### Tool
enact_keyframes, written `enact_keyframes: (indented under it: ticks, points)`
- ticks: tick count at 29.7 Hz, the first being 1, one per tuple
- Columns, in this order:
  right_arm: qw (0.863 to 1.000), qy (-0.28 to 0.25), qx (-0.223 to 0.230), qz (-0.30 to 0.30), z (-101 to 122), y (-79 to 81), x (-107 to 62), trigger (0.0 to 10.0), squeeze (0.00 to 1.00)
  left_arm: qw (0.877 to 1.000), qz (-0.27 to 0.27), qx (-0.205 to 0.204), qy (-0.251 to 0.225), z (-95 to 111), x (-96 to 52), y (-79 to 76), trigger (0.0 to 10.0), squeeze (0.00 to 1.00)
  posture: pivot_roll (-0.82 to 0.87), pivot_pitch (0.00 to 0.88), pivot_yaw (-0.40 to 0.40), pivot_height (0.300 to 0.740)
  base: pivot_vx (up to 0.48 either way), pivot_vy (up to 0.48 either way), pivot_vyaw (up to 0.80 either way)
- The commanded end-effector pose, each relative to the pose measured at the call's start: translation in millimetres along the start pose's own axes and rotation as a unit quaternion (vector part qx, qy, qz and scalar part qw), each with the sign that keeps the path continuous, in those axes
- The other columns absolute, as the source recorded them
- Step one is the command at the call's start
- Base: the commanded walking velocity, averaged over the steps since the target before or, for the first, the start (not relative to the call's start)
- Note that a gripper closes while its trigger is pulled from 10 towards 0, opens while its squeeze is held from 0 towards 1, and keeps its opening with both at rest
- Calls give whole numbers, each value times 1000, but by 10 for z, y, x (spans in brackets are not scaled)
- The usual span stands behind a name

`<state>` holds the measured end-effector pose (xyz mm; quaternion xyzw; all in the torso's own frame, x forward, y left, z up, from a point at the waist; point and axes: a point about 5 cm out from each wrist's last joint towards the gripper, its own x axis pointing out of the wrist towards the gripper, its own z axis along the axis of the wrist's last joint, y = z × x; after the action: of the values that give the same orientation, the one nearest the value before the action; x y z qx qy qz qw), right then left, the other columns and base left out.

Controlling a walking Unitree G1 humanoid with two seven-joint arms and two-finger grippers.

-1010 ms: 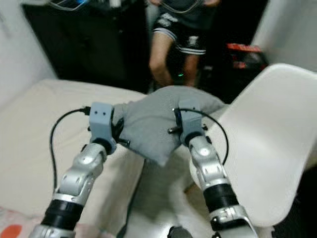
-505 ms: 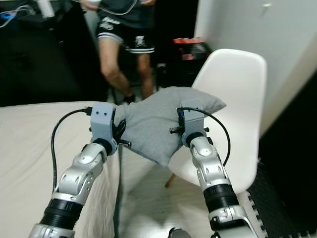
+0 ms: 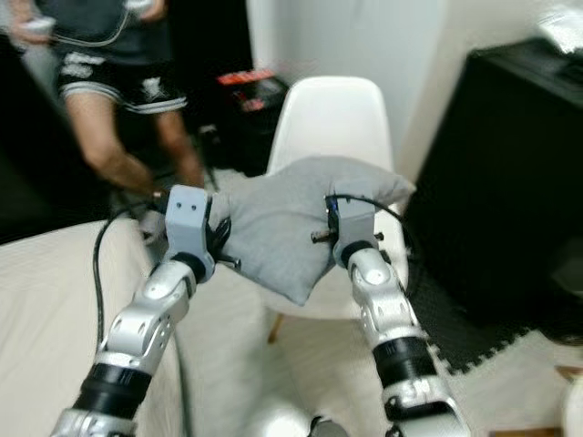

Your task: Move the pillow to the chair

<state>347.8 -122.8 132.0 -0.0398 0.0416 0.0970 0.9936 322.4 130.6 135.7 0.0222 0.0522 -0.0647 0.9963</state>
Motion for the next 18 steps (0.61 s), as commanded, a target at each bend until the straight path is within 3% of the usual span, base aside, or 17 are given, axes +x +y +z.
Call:
enact_keyframes:
  ticks: [1,18]
  points:
    - [1000,-7,-9,-13,43,-52,-10,10000,0,1000,17,10,-2,0,-11,84,10000,0,31,119,28,736,0,0,-800]
    - [1000,-9,3,-12,48,-58,-18,10000,0,1000,20,14,-4,4,-9,88,10000,0,30,118,28,736,0,0,-800]
